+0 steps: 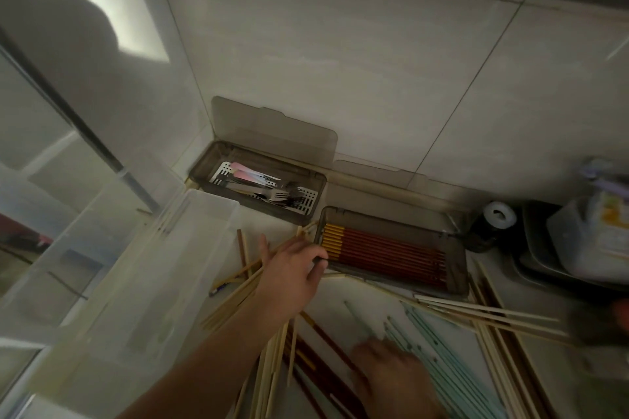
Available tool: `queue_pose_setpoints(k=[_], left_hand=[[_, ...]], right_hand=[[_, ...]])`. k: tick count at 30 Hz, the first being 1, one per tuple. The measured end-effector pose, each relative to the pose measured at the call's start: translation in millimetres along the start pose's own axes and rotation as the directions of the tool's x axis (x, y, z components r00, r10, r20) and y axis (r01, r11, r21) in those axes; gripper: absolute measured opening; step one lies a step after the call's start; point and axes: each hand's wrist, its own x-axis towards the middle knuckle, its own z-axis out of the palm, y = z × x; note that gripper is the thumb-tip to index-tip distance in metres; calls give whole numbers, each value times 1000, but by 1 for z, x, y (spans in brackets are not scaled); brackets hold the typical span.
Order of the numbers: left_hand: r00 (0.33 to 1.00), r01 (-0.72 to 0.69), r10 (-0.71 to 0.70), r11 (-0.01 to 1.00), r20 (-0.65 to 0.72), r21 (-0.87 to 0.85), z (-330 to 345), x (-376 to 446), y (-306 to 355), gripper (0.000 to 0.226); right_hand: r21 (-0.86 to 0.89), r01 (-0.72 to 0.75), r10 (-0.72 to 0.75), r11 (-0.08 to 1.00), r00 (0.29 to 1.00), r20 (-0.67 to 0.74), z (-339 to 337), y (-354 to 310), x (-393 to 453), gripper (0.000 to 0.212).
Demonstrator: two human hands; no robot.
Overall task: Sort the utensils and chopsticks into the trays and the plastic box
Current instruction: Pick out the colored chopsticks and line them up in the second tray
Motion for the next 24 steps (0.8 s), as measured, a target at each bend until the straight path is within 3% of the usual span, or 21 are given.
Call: queue_pose_setpoints(k=[2, 5, 9, 11, 15, 19, 21, 24], left_hand=[[1000, 17, -17, 1000, -15, -16, -1, -1, 3, 7], [999, 40, -41, 999, -31, -30, -3, -3, 7, 7], [996, 65, -70, 994, -52, -90, -4, -3, 7, 8], [995, 83, -90, 989, -50, -121, -5, -4, 5, 22], [990, 127, -138, 970, -37, -207, -6, -5, 3, 47], [985, 145, -167, 946, -52, -289, -6, -2, 3, 27], [980, 170, -194, 926, -38, -338, -6, -1, 3, 25], [972, 207, -234, 894, -21, -397, -6, 0, 5, 27]], right_hand=[[-16, -105, 106, 994, 991, 83, 3, -9, -2, 44], [-128, -220, 231, 967, 969, 83, 22, -5, 2, 46], [-14, -216, 216, 976, 969, 125, 9, -9, -5, 42], [-27, -196, 195, 980, 980, -25, 7, -8, -8, 47], [-36, -260, 260, 965, 965, 4, -36, 10, -15, 26], [203, -179, 202, 963, 974, -103, -83, 63, -1, 5], [176, -127, 173, 976, 944, -282, -98, 85, 19, 5], [55, -163, 172, 985, 944, -283, -104, 103, 57, 4]])
